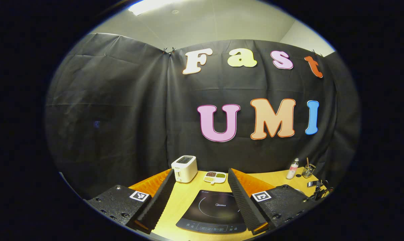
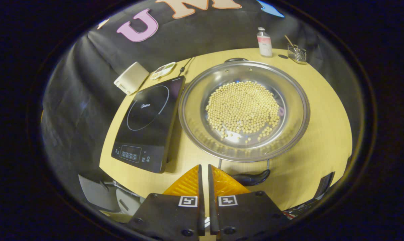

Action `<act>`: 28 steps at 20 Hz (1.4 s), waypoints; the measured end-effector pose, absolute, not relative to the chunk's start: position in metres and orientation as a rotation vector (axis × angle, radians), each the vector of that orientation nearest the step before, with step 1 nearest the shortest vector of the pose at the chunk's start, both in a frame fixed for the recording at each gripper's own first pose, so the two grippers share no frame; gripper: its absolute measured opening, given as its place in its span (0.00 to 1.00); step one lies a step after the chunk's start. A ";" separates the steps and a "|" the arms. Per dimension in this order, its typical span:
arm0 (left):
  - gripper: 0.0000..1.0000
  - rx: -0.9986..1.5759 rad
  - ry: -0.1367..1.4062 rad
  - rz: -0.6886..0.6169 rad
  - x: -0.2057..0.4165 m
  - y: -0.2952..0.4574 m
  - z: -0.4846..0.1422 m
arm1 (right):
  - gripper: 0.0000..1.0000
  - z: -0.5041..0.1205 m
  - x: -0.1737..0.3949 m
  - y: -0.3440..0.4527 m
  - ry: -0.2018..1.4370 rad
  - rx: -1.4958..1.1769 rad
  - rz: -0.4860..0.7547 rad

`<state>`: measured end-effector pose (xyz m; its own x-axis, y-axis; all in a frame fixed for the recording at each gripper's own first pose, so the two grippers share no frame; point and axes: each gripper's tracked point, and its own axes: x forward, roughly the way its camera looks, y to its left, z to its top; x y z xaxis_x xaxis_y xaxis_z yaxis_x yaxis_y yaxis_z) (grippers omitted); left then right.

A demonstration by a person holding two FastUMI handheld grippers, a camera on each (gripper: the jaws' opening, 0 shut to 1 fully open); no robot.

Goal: First push the handle of the pot to place it horizontally, then grasp the pot with both hands and set it on the induction cooktop.

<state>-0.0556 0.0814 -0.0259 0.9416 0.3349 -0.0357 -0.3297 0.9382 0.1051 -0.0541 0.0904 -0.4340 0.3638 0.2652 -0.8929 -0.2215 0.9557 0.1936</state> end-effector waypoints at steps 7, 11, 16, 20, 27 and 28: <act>0.96 0.087 0.068 0.303 -0.039 0.071 -0.033 | 0.00 -0.438 -0.047 0.069 1.187 0.046 0.255; 0.96 0.077 0.075 0.282 -0.033 0.067 -0.035 | 0.03 -0.438 -0.045 0.040 1.190 -0.012 0.188; 0.96 0.068 0.087 0.276 -0.030 0.069 -0.040 | 0.02 -0.438 -0.034 0.001 1.179 -0.043 0.099; 0.96 0.067 0.091 0.274 -0.028 0.069 -0.039 | 0.03 -0.439 -0.024 -0.028 1.177 -0.050 0.031; 0.96 0.072 0.095 0.276 -0.027 0.068 -0.041 | 0.02 -0.440 0.003 -0.072 1.159 -0.031 -0.067; 0.96 0.072 0.098 0.279 -0.027 0.069 -0.041 | 0.03 -0.441 0.006 -0.077 1.158 -0.037 -0.076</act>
